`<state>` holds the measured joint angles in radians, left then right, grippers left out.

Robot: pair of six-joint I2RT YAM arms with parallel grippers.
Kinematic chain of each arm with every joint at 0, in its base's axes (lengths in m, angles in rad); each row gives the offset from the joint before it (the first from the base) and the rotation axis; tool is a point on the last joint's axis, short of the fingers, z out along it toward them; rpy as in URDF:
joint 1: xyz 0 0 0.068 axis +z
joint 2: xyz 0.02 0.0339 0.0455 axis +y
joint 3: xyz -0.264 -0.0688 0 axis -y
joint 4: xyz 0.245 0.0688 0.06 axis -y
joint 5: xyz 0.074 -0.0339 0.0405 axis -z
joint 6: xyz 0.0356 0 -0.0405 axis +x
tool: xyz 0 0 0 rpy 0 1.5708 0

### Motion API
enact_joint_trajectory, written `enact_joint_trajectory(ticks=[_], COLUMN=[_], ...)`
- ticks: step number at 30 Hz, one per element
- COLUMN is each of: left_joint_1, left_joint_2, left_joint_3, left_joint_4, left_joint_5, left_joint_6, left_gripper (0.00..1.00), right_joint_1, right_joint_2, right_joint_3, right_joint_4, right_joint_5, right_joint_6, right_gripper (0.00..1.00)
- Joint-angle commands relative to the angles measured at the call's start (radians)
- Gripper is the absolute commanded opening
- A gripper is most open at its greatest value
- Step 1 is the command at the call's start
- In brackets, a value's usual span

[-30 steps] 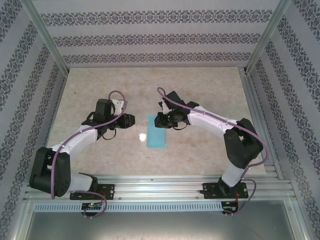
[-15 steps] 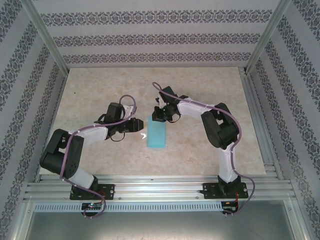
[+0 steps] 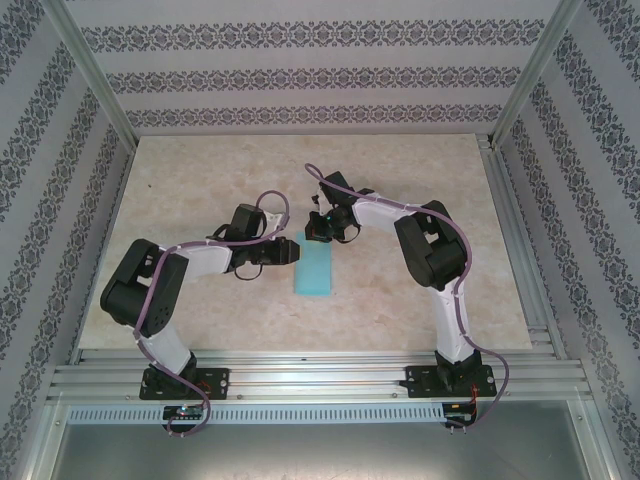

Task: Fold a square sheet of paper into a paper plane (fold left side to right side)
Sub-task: Hold the square sheet of paper at the center of the table, then first fold the square sheet of paper in half at the center of the table.

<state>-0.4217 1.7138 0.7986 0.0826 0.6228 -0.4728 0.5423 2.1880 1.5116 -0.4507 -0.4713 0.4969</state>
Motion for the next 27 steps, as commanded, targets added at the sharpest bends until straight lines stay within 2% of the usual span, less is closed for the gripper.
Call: enact_joint_trajectory(ticks=[1, 15, 27], left_joint_1=[-0.023, -0.046, -0.064], left_joint_2=[0.033, 0.139, 0.087], left_joint_3=[0.051, 0.068, -0.025], left_joint_4=[0.035, -0.010, -0.009], left_joint_5=[0.008, -0.005, 0.031], left_joint_6=[0.027, 0.097, 0.159], left_gripper=[0.24, 0.23, 0.25], right_joint_1=[-0.004, -0.004, -0.004], right_joint_2=[0.034, 0.052, 0.058], right_joint_3=[0.025, 0.037, 0.043], right_joint_4=[-0.017, -0.077, -0.104], right_joint_5=[-0.004, 0.035, 0.065], right_joint_6=[-0.027, -0.053, -0.064], right_gripper=[0.06, 0.06, 0.06])
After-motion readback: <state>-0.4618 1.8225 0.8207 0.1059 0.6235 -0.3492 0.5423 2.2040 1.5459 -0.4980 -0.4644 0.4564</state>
